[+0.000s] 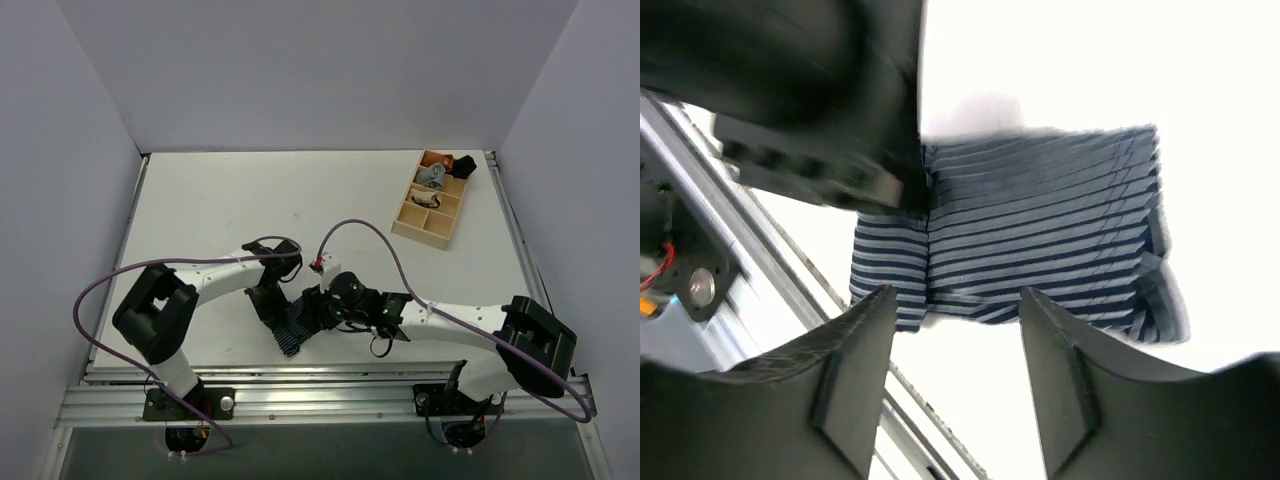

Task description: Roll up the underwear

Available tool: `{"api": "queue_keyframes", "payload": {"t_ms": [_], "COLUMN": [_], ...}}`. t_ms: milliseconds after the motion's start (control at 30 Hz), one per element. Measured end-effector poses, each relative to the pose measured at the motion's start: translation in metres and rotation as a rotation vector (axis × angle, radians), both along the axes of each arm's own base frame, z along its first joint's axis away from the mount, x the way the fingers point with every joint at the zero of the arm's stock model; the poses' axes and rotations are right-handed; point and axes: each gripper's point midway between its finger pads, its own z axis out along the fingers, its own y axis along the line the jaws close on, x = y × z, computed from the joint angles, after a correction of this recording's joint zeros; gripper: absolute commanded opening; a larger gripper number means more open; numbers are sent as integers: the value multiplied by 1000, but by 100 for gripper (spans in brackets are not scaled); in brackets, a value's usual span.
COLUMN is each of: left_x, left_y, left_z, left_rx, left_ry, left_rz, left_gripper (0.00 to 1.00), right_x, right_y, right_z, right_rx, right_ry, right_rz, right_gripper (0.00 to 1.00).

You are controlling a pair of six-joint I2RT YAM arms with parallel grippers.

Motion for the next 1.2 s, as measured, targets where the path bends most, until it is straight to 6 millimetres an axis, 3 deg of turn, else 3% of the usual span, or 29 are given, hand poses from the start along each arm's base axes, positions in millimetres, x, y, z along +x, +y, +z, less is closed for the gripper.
{"api": "queue_keyframes", "payload": {"t_ms": [133, 233, 433, 800, 1200], "left_x": [-9, -9, -10, -18, -24], "left_y": [6, 5, 4, 4, 5], "left_z": [-3, -4, -5, -6, -7], "left_rx": [43, 63, 92, 100, 118], "left_ry": [64, 95, 151, 195, 223], "left_rz": [-5, -20, -42, -40, -46], "left_gripper": [2, 2, 2, 2, 2], "right_x": [-9, -25, -52, -48, -58], "right_y": [13, 19, 30, 43, 52], "right_z": [24, 26, 10, -29, -32], "right_rx": [-52, -105, -216, -341, -328], "right_ry": [-126, -191, -280, -293, -298], "right_rz": [39, 77, 132, 140, 162], "right_gripper": [53, 56, 59, 58, 59]}}
